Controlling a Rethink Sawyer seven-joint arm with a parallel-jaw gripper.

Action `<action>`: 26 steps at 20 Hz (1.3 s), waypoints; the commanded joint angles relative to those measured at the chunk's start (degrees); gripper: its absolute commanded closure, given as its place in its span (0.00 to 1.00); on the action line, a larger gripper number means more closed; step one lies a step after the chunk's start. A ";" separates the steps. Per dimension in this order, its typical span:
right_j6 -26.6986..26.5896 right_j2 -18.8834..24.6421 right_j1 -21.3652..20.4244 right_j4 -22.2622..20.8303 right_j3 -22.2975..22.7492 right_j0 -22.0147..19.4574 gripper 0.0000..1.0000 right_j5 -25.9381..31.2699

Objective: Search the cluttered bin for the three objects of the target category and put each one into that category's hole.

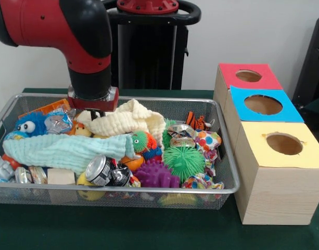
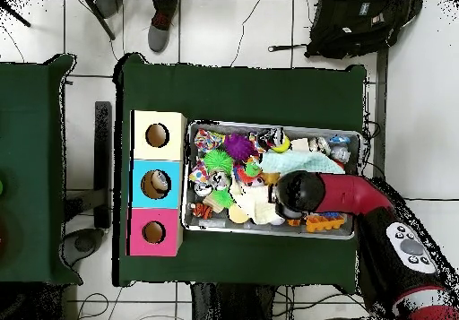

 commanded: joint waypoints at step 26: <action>1.94 -1.31 10.52 1.63 -15.55 5.24 1.00 -12.61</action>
